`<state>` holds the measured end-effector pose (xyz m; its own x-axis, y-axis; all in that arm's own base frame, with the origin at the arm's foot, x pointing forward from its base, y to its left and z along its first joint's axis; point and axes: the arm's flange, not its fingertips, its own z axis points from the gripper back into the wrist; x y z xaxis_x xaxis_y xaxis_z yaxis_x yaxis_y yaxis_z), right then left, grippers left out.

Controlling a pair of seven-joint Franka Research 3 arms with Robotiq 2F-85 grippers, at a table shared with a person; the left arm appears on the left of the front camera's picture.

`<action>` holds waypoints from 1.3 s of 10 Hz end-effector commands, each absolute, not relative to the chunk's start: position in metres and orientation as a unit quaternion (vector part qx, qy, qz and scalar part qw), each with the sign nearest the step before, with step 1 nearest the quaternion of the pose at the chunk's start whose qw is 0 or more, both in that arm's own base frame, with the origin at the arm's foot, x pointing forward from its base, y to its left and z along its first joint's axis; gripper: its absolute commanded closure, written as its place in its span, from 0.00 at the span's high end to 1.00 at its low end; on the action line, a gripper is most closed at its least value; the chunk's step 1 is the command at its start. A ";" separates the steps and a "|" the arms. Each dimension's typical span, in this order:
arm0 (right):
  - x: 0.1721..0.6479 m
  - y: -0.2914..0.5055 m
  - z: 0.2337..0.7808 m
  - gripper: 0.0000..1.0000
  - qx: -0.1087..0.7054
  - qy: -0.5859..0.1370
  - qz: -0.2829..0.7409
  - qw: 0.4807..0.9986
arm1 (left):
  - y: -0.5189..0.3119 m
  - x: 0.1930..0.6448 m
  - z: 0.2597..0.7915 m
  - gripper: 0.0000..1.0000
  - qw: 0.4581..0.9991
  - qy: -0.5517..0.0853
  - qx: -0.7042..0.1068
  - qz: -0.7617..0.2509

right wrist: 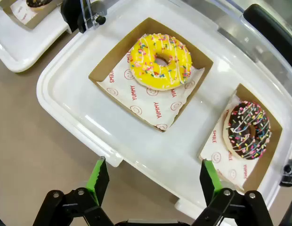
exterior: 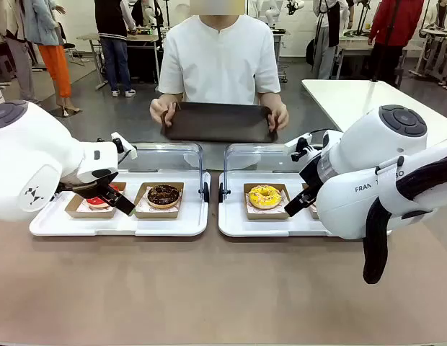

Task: Provide the desired donut to the person.
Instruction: Pick up and lift the Paper togo box containing the Donut pointed at by the person.

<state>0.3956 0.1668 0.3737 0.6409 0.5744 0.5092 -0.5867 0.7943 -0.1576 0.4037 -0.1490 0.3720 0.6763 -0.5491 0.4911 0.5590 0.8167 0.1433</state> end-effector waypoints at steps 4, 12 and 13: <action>0.396 0.167 0.374 1.00 0.011 -0.277 0.321 0.906 | -0.149 0.404 0.372 1.00 0.915 -0.265 -0.009 -0.303; 0.396 0.167 0.374 1.00 0.011 -0.277 0.320 0.906 | -0.149 0.404 0.372 1.00 0.915 -0.265 -0.009 -0.303; 0.381 0.172 0.399 1.00 -0.043 -0.276 0.304 0.911 | -0.149 0.404 0.372 1.00 0.915 -0.265 -0.009 -0.303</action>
